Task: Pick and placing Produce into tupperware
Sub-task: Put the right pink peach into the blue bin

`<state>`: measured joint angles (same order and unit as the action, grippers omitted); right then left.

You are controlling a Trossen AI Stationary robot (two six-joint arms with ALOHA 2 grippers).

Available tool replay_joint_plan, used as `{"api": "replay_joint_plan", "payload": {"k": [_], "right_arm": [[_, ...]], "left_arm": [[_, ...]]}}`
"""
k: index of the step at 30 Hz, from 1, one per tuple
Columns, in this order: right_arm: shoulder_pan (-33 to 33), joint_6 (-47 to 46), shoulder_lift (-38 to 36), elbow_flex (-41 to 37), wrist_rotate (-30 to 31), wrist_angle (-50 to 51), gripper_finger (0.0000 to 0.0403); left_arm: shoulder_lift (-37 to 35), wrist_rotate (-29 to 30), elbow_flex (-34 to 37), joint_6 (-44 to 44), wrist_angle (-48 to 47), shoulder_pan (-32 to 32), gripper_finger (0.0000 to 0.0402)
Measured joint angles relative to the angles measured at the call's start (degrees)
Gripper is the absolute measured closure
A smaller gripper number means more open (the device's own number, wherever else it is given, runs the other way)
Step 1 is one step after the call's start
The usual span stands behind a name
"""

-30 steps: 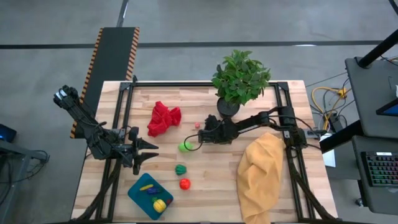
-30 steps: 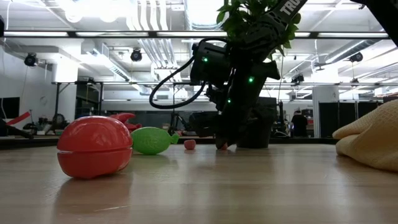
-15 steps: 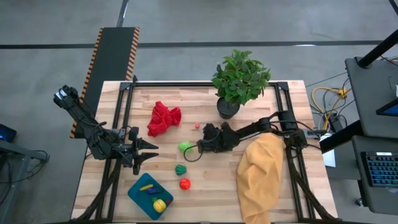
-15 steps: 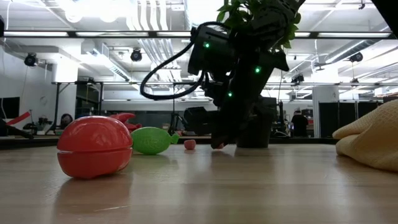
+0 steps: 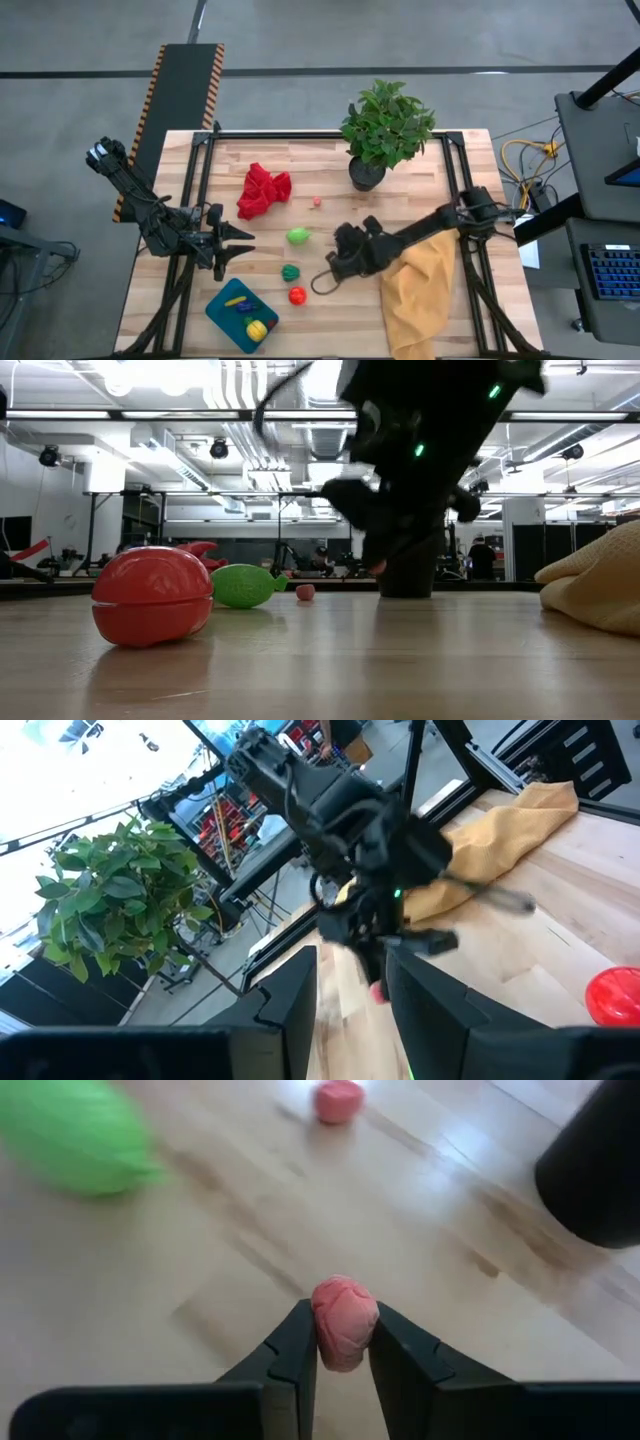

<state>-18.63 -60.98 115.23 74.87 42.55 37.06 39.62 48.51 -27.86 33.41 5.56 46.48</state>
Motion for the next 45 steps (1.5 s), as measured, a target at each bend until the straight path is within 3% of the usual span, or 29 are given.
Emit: {"api": "replay_joint_plan", "payload": {"k": [7,16,27,38,45], "right_arm": [[-5.7,8.0,-4.5,0.0,4.6,-2.4,0.0331],[-10.7,35.0,-6.5,0.0,4.9,-29.6,0.0331],[-10.1,51.4,-3.6,-0.1,-9.5,-53.8,0.0331],[-8.1,52.0,2.7,1.3,-17.6,-68.6,0.0331],[-8.0,52.5,12.2,13.7,-20.4,-68.6,0.0331]], "left_arm": [[0.0,0.0,-0.2,0.0,0.0,0.0,0.0292],[0.2,0.0,-0.2,0.0,3.5,0.0,0.0292],[1.7,0.0,-0.2,0.0,3.5,0.0,0.0292],[1.7,0.0,-0.2,-0.1,5.0,0.0,0.0292],[2.0,-0.1,-0.1,-0.2,5.0,0.1,0.0292]]}}
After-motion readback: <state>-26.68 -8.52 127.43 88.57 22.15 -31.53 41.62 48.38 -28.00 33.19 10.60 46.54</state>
